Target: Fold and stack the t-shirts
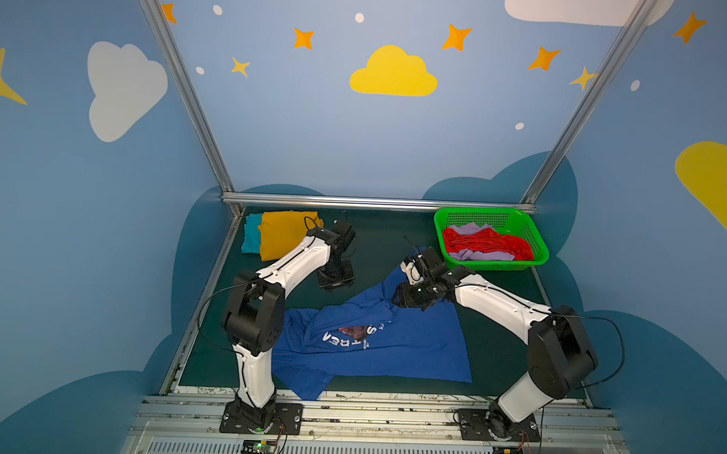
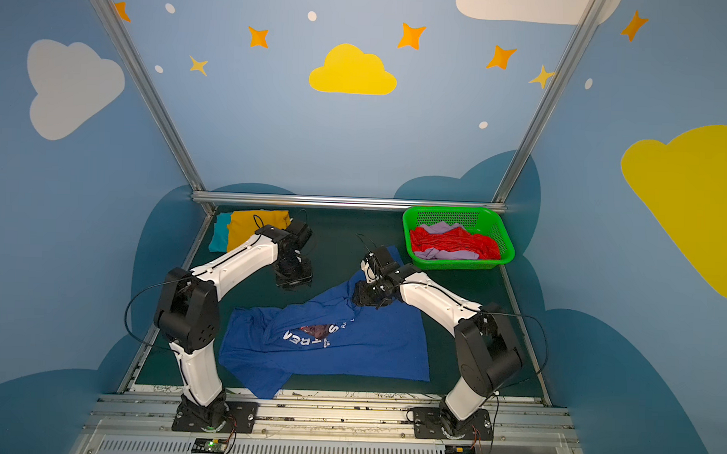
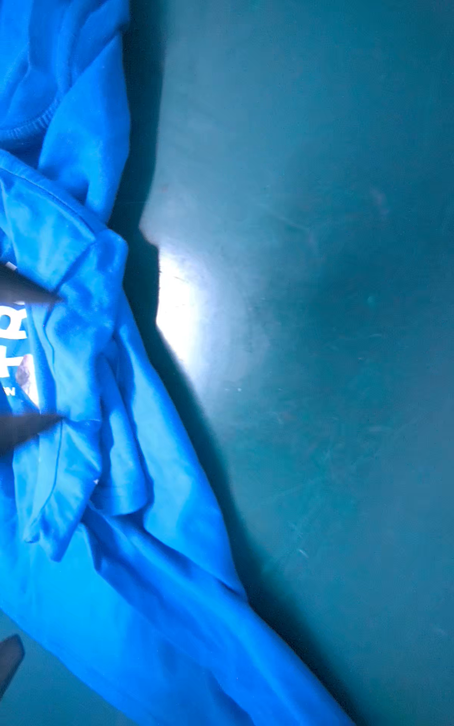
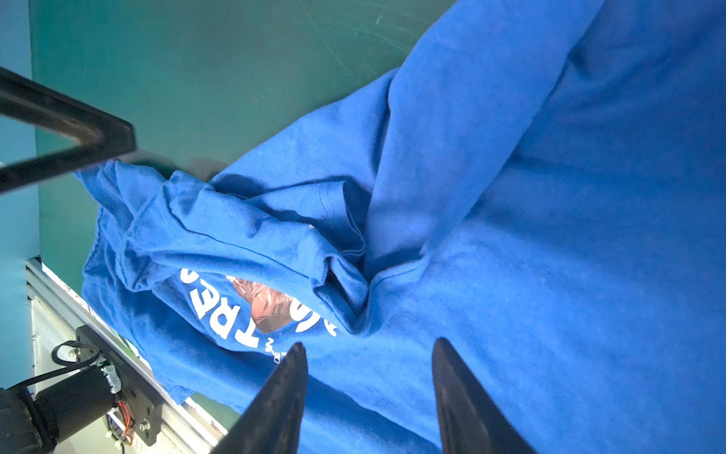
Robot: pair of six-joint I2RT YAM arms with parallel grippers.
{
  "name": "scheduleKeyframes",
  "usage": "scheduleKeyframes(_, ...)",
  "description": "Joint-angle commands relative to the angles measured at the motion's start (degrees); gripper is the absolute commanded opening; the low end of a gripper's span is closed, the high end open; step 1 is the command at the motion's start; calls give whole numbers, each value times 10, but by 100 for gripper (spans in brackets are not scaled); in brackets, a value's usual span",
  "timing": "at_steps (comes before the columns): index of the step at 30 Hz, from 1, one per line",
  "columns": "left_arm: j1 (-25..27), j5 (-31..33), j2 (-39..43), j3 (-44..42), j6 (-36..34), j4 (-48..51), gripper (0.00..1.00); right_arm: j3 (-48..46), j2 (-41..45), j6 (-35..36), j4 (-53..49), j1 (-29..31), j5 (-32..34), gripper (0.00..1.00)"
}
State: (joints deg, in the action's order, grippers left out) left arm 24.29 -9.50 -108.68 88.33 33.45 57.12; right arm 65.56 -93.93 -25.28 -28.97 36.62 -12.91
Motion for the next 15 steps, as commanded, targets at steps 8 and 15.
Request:
scheduleKeyframes(8,31,-45,-64,-31,7,15,74,-4,17,4,-8,-7,4,52)
scheduleKeyframes(15,36,-31,-49,-34,6,34,4,1,5,0,-2,-11,-5,52)
